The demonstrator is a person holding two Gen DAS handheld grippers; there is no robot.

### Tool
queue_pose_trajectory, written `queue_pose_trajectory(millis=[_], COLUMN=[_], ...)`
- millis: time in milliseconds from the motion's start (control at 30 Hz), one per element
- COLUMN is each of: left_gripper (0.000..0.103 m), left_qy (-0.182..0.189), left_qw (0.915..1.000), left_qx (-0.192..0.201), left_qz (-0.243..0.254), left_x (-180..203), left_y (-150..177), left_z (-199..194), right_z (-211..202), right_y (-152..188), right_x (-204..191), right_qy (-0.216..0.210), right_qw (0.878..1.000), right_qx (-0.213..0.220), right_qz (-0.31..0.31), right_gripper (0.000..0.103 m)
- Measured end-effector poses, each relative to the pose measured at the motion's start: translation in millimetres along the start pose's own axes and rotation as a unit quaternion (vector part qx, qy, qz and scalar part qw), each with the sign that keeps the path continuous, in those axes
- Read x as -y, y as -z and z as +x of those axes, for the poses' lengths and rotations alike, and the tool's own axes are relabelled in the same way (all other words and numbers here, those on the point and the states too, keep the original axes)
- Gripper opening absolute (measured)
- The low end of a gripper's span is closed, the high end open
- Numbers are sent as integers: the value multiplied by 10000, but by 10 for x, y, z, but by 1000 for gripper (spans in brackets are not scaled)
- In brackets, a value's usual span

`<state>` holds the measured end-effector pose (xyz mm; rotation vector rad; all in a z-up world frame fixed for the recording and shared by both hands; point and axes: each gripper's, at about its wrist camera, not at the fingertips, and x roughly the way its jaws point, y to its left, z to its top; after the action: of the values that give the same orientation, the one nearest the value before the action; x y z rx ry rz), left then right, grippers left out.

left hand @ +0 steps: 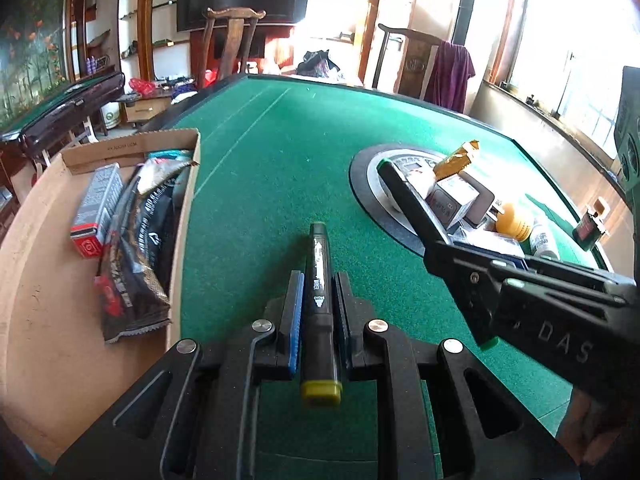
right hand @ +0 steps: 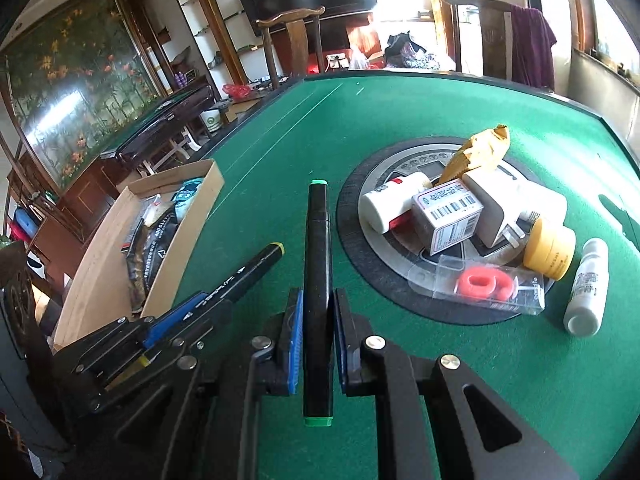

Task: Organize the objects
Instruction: 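Grasp the green-capped black marker with right tool while left tool lifts its marker, then carry both held markers over to the cardboard box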

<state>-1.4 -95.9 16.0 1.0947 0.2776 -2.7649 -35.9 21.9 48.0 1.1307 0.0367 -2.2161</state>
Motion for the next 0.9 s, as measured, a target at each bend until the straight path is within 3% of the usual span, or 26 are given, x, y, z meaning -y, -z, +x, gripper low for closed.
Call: queue_pose_trajectory(millis=[633,900], left_gripper=[14,14], left_qy=[-653,-820], left_qw=[9954,9926], left_qx=[692,892], left_qz=[127,-27], left_x=[-22,-229], left_y=[57,35], left_z=[-474,-743], right_z=[-119,-112], right_y=[87,128], right_x=[-213,-311], right_qy=[-217,-333], right_qw=[9995,9990], right_qx=[179,157], right_qz=[-129,-237], right_gripper=[13,13])
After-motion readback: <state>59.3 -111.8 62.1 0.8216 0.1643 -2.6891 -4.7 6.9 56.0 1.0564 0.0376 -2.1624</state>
